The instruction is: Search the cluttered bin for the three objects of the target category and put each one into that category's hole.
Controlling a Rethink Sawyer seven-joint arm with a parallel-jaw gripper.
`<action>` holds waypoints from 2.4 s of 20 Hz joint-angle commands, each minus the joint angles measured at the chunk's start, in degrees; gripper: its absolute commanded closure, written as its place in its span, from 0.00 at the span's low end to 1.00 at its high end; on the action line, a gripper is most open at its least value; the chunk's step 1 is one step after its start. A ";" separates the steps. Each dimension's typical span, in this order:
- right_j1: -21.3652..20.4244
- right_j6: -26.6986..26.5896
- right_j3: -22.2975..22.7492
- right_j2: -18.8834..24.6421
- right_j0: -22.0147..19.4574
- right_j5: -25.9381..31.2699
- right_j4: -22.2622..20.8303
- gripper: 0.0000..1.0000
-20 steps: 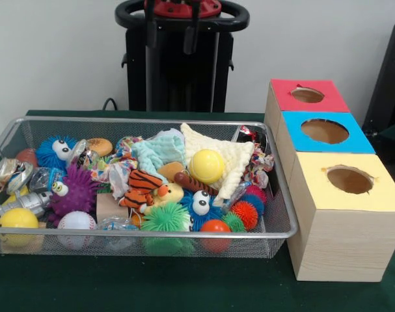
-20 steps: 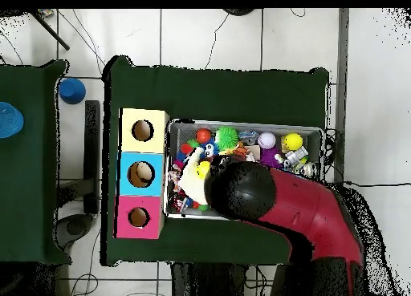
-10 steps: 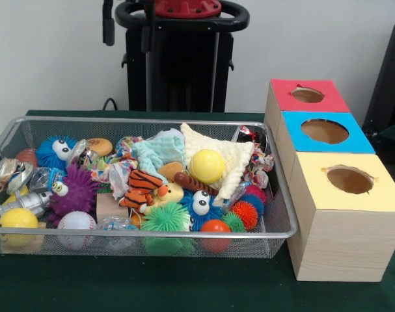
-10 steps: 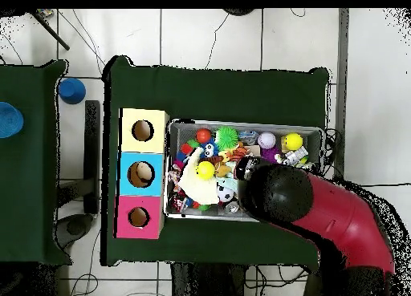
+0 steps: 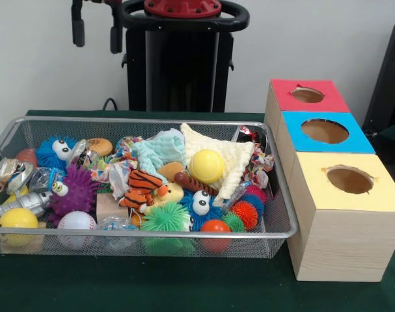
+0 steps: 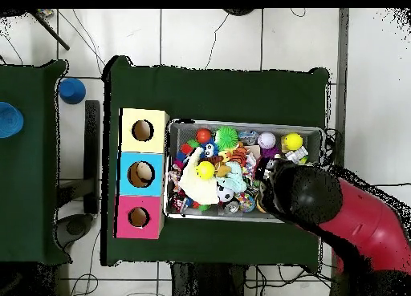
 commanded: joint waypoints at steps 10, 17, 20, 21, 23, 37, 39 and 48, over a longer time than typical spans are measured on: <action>4.24 -7.50 8.79 15.20 -10.18 -17.11 -7.55 0.00; 6.21 -2.99 10.51 18.44 -12.87 -23.48 -11.66 0.00; 6.62 -0.91 11.25 18.20 -12.59 -25.16 -12.86 0.00; 7.09 0.22 11.17 17.48 -12.07 -25.79 -13.26 0.00; 7.44 1.32 11.73 17.33 -11.89 -27.12 -13.94 0.00; 10.26 3.46 13.12 17.06 -12.42 -29.52 -16.01 0.00; 10.57 3.55 12.81 16.86 -12.41 -28.85 -15.92 0.00; 11.53 3.93 11.77 17.02 -13.14 -28.77 -15.36 0.00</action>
